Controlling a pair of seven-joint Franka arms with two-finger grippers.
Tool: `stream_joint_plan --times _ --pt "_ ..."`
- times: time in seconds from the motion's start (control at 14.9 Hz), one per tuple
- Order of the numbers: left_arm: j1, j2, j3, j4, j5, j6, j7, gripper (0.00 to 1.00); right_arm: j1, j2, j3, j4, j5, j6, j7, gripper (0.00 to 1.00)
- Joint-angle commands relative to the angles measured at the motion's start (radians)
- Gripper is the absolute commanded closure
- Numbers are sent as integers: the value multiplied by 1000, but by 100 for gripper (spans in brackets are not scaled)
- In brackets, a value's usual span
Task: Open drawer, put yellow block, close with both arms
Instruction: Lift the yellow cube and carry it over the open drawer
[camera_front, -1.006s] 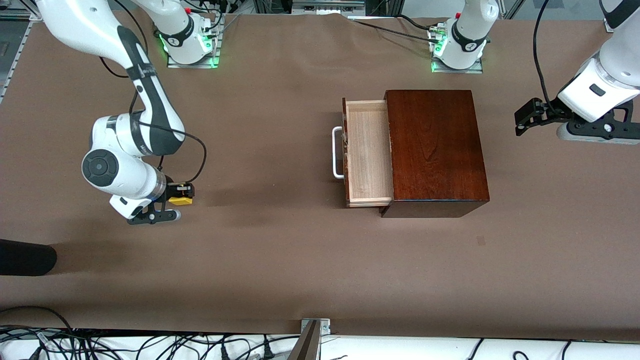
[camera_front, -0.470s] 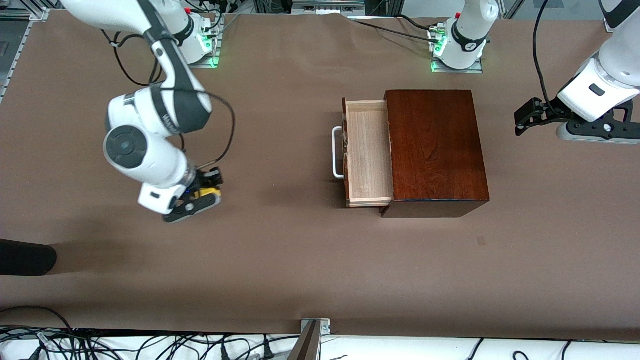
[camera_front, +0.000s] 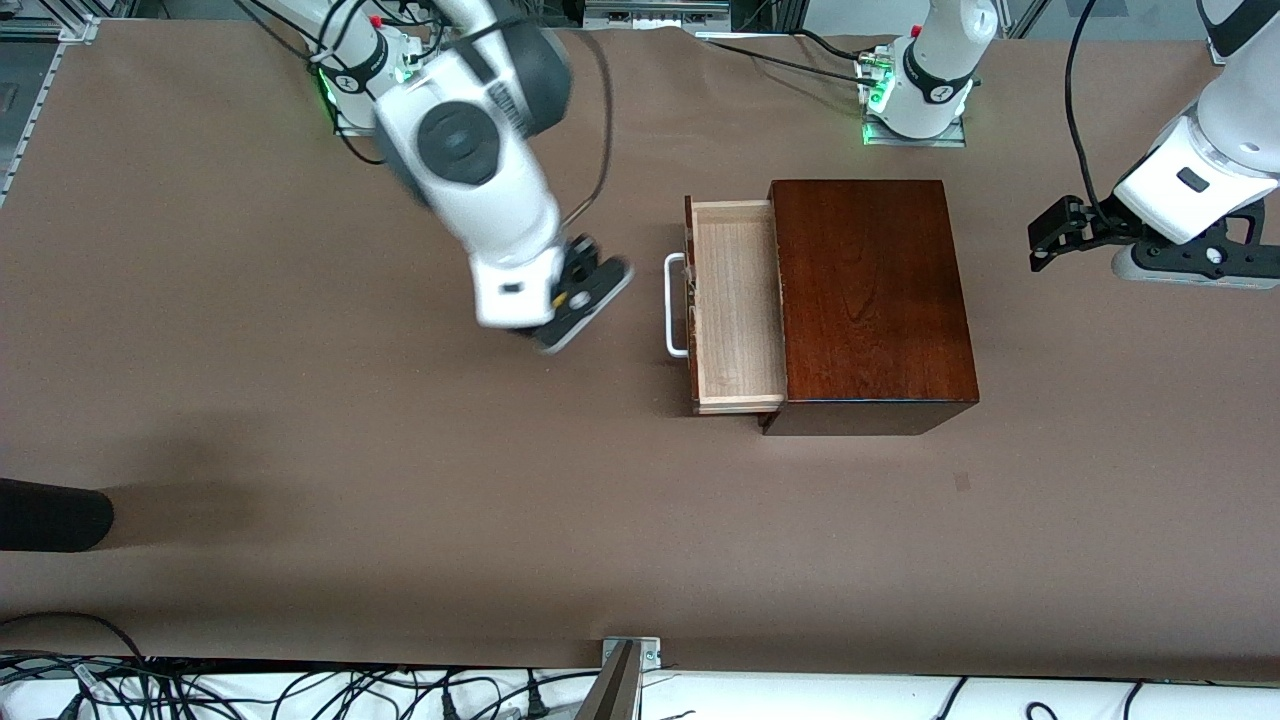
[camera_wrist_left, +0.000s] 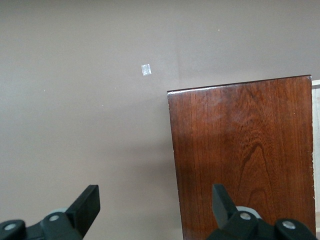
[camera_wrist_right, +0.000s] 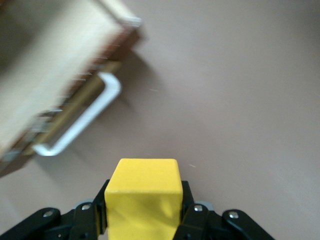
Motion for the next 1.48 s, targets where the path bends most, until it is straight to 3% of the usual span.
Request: stream_joint_plan --times 0.0,0.47,1.41 --pt "-1 -7 4 12 -24 -21 11 0 136 50 -11 93 -74 2 -53 100" --pt "-2 -7 2 14 -24 -23 8 0 294 256 -13 327 -226 8 -194 100" --pt "-2 -7 2 14 -24 -23 8 0 327 372 -14 330 -268 25 -381 100"
